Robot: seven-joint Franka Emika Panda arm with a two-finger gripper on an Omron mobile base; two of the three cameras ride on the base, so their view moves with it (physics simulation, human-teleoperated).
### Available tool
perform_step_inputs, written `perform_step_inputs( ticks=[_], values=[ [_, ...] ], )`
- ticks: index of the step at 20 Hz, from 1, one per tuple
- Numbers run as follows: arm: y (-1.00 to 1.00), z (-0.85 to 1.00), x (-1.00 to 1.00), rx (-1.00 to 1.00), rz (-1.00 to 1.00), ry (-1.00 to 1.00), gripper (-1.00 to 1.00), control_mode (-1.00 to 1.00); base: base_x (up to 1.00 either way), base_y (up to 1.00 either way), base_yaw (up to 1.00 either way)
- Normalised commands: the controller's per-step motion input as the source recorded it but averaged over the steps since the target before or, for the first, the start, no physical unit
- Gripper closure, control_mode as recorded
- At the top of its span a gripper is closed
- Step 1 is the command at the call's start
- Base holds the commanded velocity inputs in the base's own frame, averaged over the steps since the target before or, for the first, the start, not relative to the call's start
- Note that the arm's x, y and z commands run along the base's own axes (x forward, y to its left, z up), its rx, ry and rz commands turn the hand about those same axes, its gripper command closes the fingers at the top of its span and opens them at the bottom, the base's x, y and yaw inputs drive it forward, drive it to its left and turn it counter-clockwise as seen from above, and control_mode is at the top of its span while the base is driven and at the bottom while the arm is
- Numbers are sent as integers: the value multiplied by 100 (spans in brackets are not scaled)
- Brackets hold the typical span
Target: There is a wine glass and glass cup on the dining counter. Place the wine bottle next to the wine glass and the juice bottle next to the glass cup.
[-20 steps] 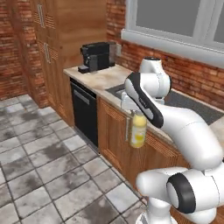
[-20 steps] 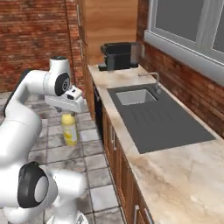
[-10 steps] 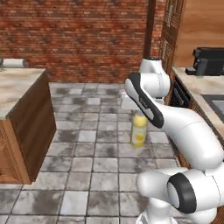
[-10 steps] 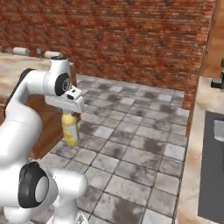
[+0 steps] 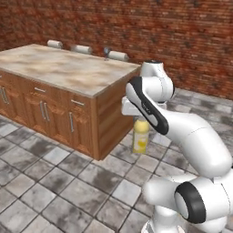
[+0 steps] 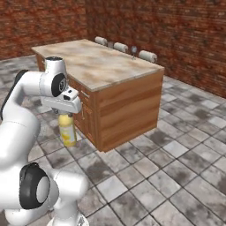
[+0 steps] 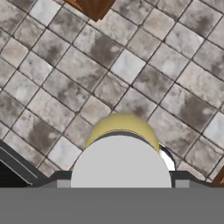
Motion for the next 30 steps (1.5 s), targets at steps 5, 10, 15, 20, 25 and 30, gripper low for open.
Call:
perform_step_inputs(
  ticks=[5,10,15,20,25,30],
  values=[
    [0,0,0,0,0,0,100,100,49,-17,31],
    [0,0,0,0,0,0,100,100,74,-27,17],
    [0,0,0,0,0,0,100,100,78,-33,11],
    [0,0,0,0,0,0,100,100,78,-35,9],
    [0,0,0,0,0,0,100,100,78,-36,9],
    [0,0,0,0,0,0,100,100,79,-39,4]
  ],
)
